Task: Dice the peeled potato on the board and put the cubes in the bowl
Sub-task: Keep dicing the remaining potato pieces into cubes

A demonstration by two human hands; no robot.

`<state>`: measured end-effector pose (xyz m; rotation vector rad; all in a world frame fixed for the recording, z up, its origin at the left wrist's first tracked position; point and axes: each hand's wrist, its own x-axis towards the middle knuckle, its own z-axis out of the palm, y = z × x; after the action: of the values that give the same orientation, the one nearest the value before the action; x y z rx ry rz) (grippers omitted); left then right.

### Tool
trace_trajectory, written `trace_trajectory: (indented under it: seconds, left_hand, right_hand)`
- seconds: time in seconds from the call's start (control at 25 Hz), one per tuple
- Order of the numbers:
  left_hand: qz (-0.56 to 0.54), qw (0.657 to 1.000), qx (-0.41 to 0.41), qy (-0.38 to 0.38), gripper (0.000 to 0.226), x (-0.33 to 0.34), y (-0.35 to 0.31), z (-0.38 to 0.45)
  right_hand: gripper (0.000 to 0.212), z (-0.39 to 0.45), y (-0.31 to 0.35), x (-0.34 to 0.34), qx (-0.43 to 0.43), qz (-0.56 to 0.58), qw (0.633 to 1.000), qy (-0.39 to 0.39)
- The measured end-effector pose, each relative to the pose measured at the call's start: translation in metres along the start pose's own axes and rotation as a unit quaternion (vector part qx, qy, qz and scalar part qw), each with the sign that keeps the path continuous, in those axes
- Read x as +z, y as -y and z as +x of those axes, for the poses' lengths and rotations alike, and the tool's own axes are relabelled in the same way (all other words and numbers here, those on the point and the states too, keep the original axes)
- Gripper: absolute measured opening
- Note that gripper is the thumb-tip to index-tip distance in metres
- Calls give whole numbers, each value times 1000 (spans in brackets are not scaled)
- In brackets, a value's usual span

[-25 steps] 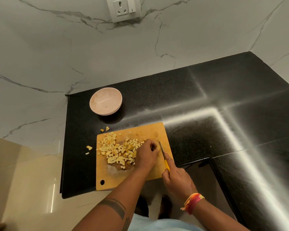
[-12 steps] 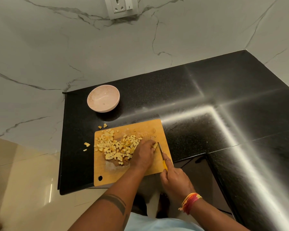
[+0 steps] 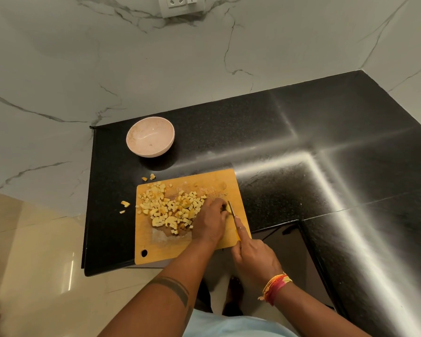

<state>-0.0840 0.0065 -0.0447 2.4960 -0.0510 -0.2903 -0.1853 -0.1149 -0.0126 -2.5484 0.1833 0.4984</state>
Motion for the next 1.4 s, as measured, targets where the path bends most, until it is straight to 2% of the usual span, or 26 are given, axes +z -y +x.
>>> trace_trajectory:
  seconds: [0.16, 0.52, 0.92, 1.28, 1.4]
  left_hand:
    - [-4, 1000, -11, -6, 18, 1, -2, 1]
    - [-9, 999, -30, -14, 10, 2, -4, 4]
    - [7, 999, -24, -20, 11, 4, -8, 0]
    - [-6, 999, -36, -34, 11, 5, -8, -1]
    - [10, 999, -29, -29, 24, 9, -14, -2]
  right_hand:
    - [73, 1, -3, 1, -6, -25, 1000, 5]
    - [79, 6, -2, 5, -15, -79, 996, 44]
    - [78, -9, -13, 6, -13, -77, 995, 67]
    - [70, -10, -29, -13, -33, 15, 999, -13]
    - [71, -7, -30, -13, -26, 34, 998, -34]
